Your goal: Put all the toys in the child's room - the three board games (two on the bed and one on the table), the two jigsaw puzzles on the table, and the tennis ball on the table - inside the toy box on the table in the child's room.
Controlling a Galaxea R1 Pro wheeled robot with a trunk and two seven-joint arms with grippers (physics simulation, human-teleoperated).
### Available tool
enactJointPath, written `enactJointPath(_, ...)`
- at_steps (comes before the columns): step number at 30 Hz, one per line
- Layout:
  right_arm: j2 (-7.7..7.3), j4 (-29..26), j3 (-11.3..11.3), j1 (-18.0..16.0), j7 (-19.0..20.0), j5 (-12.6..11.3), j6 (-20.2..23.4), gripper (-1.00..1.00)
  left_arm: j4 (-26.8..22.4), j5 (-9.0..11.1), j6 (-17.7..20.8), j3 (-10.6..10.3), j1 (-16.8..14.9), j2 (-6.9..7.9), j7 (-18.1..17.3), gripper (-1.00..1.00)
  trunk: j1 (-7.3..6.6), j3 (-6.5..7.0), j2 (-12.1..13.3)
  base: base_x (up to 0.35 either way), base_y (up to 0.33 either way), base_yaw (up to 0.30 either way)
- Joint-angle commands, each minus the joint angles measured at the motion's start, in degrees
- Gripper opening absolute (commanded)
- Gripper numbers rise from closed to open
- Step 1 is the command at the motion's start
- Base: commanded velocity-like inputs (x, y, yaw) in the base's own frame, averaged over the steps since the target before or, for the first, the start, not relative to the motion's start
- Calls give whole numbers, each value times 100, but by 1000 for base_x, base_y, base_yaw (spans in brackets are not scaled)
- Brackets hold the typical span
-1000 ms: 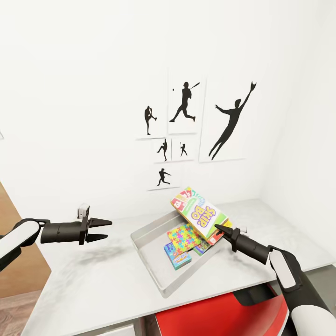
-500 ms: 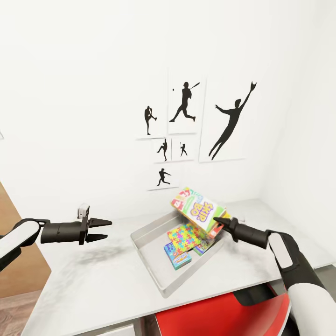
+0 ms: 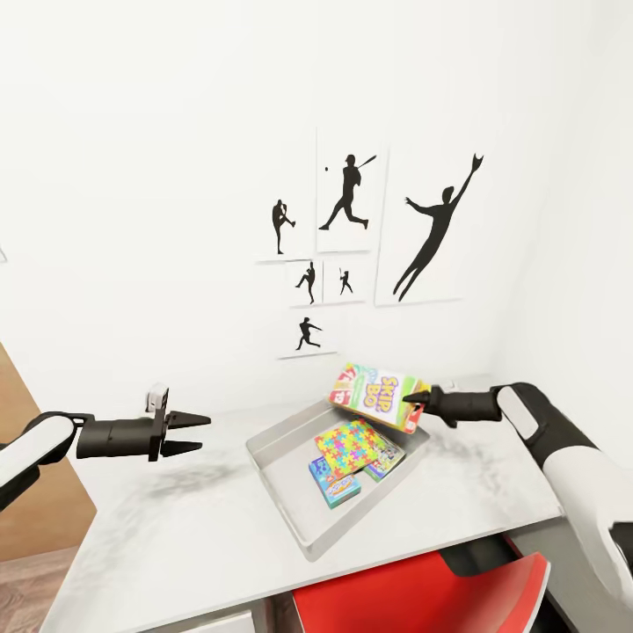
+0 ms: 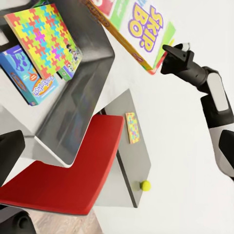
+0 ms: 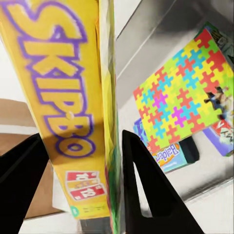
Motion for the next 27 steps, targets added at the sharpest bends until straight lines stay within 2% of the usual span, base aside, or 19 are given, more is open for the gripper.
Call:
enactJointPath(1, -65, -11, 144, -12, 103, 45, 0, -100, 5, -33, -4, -20, -13, 5, -54, 100, 5, -14, -14, 0, 0, 0)
enactJointPath(3, -214, -33, 436, -18, 368, 61, 0, -100, 6, -35, -5, -20, -13, 5, -53, 100, 5, -14, -14, 0, 0, 0)
enactJointPath(6, -321, -47, 601, -21, 736, 80, 0, -100, 9, -35, -8, -20, -13, 5, -52, 100, 5, -14, -14, 0, 0, 0)
enactJointPath(12, -347, -128, 609, -32, 837, 88, 0, -100, 20, -35, -6, -20, -13, 5, -51, 100, 5, -14, -14, 0, 0, 0)
enactJointPath(16, -351, -513, 597, -12, 842, 83, 0, -100, 146, -25, -5, -20, -13, 4, -53, 100, 5, -14, -14, 0, 0, 0)
enactJointPath(20, -345, -1121, 538, 82, 827, 36, 0, -100, 221, -11, -4, -20, -13, 4, -59, 100, 5, -14, -14, 0, 0, 0)
enactJointPath(24, -325, -1224, 460, 59, 821, 46, 0, -100, 233, -9, -4, -20, -13, 5, -60, 100, 5, -14, -14, 0, 0, 0)
enactJointPath(27, -329, -1274, 506, 52, 843, 87, 0, -100, 235, -5, -4, -20, -13, 5, -60, 100, 5, -14, -14, 0, 0, 0)
